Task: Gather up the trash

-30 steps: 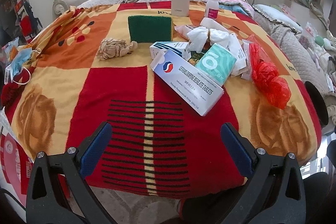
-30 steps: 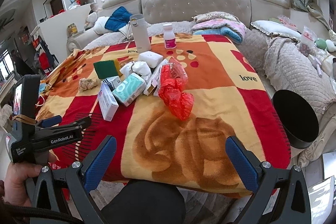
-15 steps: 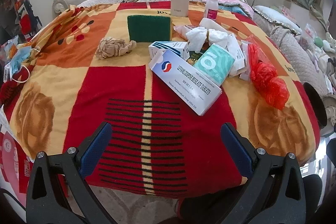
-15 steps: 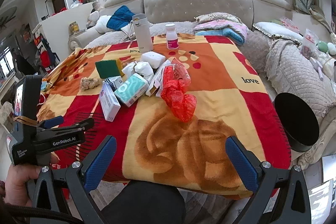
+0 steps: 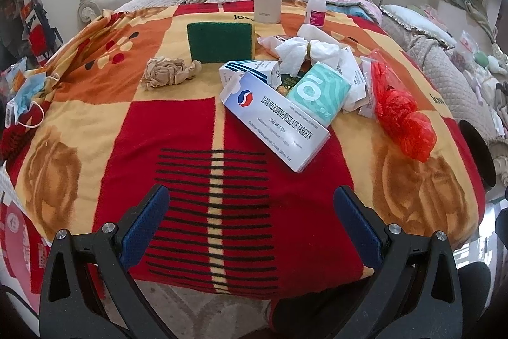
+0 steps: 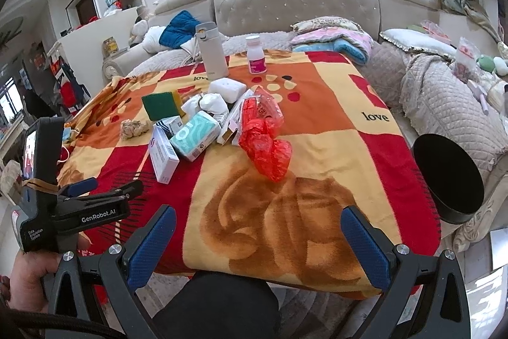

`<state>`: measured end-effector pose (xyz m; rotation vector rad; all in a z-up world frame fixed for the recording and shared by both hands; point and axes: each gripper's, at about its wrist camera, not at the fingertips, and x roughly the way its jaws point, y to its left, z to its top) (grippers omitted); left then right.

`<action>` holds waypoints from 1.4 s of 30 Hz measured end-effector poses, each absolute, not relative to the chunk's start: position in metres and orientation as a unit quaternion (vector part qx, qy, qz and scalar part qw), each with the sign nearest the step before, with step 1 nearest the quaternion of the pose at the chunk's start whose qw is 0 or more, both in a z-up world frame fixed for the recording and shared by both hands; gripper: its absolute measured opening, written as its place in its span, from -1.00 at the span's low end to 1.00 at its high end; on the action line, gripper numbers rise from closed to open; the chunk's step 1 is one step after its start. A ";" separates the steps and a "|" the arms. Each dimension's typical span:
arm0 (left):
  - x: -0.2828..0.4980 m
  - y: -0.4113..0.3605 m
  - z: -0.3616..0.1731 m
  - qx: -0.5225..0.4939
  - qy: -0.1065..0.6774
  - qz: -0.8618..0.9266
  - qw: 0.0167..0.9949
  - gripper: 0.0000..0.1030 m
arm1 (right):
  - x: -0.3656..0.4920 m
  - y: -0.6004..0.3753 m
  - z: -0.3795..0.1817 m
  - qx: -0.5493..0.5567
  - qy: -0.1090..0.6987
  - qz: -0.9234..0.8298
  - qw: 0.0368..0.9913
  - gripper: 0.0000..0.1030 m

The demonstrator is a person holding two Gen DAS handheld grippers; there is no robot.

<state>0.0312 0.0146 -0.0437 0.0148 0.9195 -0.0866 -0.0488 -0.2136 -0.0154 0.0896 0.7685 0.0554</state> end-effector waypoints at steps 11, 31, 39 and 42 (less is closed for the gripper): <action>0.028 0.015 -0.042 0.021 0.431 -0.018 0.902 1.00 | -0.050 -0.216 -0.016 0.048 0.374 0.027 0.926 0.99; 0.029 0.020 -0.042 0.017 0.438 -0.030 0.898 1.00 | -0.053 -0.211 -0.009 0.039 0.371 0.020 0.927 0.99; 0.028 0.031 -0.043 0.005 0.440 -0.025 0.898 1.00 | -0.053 -0.201 -0.007 0.027 0.369 0.029 0.928 0.99; 0.027 0.034 -0.044 0.004 0.441 -0.024 0.897 1.00 | -0.053 -0.198 -0.007 0.025 0.369 0.030 0.929 0.99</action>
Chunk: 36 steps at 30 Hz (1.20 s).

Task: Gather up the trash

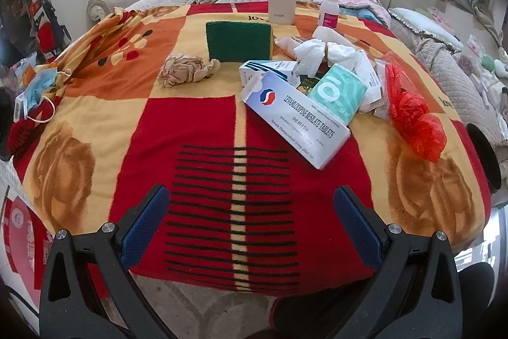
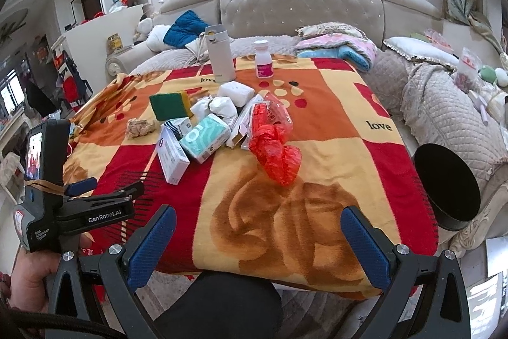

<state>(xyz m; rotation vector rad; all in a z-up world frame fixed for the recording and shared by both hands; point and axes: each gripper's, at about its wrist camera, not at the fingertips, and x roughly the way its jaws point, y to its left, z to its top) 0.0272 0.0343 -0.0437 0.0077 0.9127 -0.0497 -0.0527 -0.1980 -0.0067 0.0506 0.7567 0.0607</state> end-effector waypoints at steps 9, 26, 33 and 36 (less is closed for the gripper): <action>0.027 0.039 -0.044 -0.001 0.441 -0.025 0.897 1.00 | -0.052 -0.191 -0.005 0.018 0.370 0.031 0.928 0.99; 0.074 0.088 -0.053 -0.035 0.427 0.020 0.903 1.00 | -0.049 -0.194 -0.010 0.014 0.377 0.031 0.925 0.99; 0.152 0.120 -0.058 -0.058 0.407 -0.007 0.911 1.00 | -0.042 -0.194 -0.020 0.015 0.389 0.034 0.921 0.99; 0.187 0.127 -0.067 -0.049 0.417 -0.008 0.907 1.00 | -0.040 -0.195 -0.023 0.013 0.391 0.033 0.920 0.99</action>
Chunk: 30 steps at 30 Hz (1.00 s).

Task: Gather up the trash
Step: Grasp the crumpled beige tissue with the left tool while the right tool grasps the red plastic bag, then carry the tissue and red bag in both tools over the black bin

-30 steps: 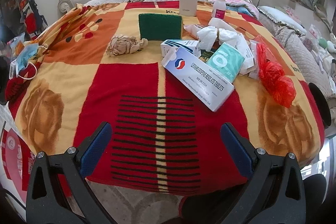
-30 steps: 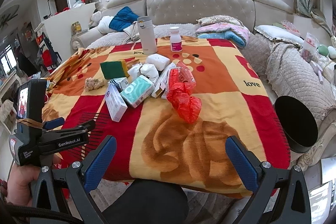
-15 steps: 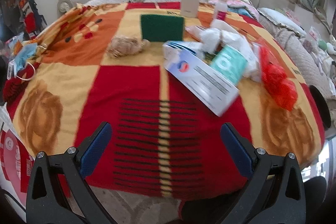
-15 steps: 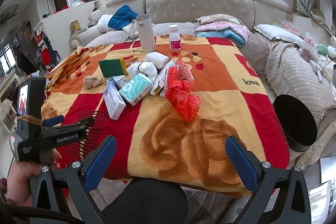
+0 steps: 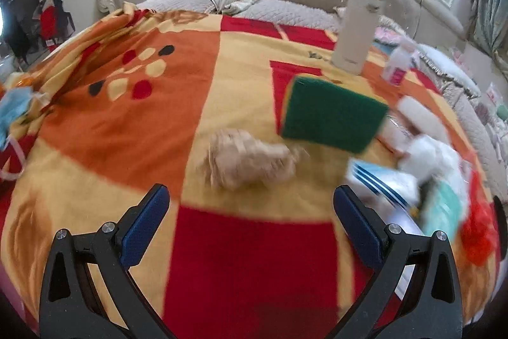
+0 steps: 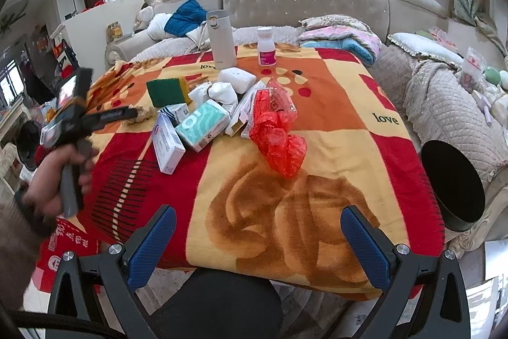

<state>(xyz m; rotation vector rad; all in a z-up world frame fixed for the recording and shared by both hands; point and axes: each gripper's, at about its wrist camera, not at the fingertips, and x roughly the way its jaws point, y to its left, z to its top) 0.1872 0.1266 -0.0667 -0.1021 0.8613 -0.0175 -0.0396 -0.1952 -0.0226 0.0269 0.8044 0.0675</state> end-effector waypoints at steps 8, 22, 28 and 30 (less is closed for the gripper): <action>0.222 0.133 -0.082 -0.045 0.417 0.011 0.908 0.63 | -0.026 -0.202 -0.035 0.015 0.406 0.026 0.913 0.99; 0.118 0.124 -0.073 -0.106 0.396 -0.051 0.911 -0.41 | 0.090 -0.218 -0.061 -0.011 0.373 0.113 0.921 0.84; 0.071 0.115 -0.068 -0.102 0.397 -0.062 0.910 -0.41 | 0.118 -0.227 -0.095 0.033 0.445 0.113 0.888 -0.30; 0.065 0.113 -0.067 -0.111 0.400 -0.069 0.907 -0.41 | 0.107 -0.236 -0.090 0.067 0.426 0.128 0.893 -0.31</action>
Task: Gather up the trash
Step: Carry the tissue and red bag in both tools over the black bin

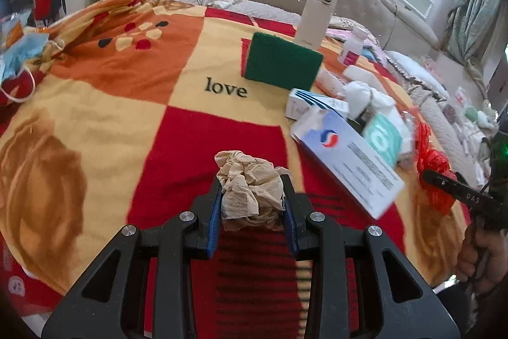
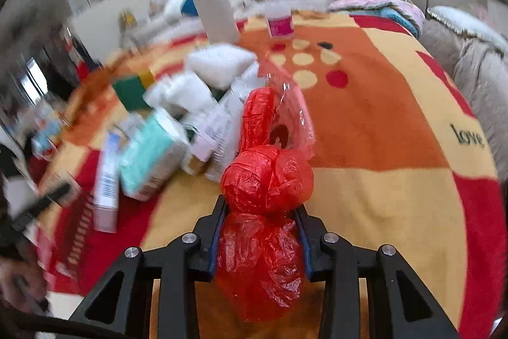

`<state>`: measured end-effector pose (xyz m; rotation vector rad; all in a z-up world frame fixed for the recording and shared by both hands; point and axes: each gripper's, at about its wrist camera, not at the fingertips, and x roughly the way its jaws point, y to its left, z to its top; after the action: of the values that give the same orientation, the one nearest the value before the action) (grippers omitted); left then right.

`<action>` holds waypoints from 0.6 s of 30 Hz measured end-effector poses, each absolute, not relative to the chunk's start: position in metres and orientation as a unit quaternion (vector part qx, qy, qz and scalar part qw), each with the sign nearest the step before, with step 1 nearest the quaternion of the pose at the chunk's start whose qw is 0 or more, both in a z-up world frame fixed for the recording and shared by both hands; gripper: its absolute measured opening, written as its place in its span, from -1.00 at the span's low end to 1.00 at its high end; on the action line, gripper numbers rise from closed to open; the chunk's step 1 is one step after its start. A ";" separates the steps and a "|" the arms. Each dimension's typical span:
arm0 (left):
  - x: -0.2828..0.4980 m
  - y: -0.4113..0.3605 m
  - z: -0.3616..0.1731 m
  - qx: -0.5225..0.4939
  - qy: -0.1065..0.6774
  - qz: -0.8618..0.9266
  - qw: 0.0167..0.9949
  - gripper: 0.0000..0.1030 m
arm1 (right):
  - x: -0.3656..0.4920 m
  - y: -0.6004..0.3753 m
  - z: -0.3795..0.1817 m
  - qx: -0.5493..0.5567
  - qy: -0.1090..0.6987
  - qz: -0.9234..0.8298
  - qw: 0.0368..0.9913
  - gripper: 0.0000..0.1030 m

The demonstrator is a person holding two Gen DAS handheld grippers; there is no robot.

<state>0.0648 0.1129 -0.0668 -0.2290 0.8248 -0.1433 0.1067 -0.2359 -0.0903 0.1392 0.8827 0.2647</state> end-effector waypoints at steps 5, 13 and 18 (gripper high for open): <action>0.059 0.106 -0.064 -0.109 0.404 -0.069 0.906 -0.41 | 0.074 -0.245 -0.069 0.095 0.393 0.141 0.904 -0.31; 0.050 0.070 -0.027 -0.075 0.394 -0.050 0.915 -0.40 | 0.045 -0.241 -0.033 0.082 0.369 0.140 0.915 -0.31; 0.041 0.048 -0.010 -0.047 0.386 -0.036 0.921 -0.39 | 0.026 -0.224 -0.017 0.063 0.357 0.155 0.919 -0.31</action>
<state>0.0407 0.0483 -0.0102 -0.0970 0.7928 -0.0732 0.0256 -0.2242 -0.0171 0.1301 0.7334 0.3178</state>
